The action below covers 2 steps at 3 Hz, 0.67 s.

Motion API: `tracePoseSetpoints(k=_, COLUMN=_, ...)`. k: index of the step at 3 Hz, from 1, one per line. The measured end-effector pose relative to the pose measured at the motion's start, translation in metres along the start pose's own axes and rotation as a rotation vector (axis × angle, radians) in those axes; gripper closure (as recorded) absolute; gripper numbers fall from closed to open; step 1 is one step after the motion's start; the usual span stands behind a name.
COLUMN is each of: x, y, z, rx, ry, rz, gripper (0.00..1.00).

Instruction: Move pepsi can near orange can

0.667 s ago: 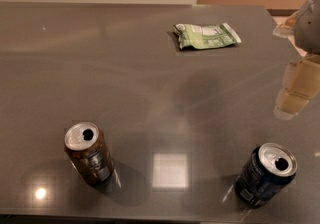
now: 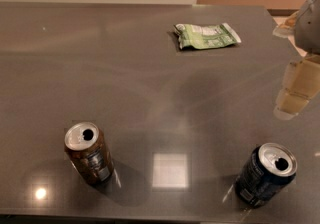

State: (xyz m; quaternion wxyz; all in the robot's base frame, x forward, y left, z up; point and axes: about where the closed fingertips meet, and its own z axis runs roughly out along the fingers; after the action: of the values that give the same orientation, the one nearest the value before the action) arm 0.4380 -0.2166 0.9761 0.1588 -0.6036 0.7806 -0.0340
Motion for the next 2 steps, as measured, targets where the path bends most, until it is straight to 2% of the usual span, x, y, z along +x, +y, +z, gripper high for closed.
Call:
tracePoseSetpoints(k=1, x=-0.001, y=0.019, z=-0.005, rx=-0.069, ry=-0.053, rz=-0.080, gripper=0.00)
tracePoseSetpoints(k=2, x=0.001, y=0.050, z=-0.014, rx=-0.163, ry=-0.149, rz=-0.198, gripper=0.00)
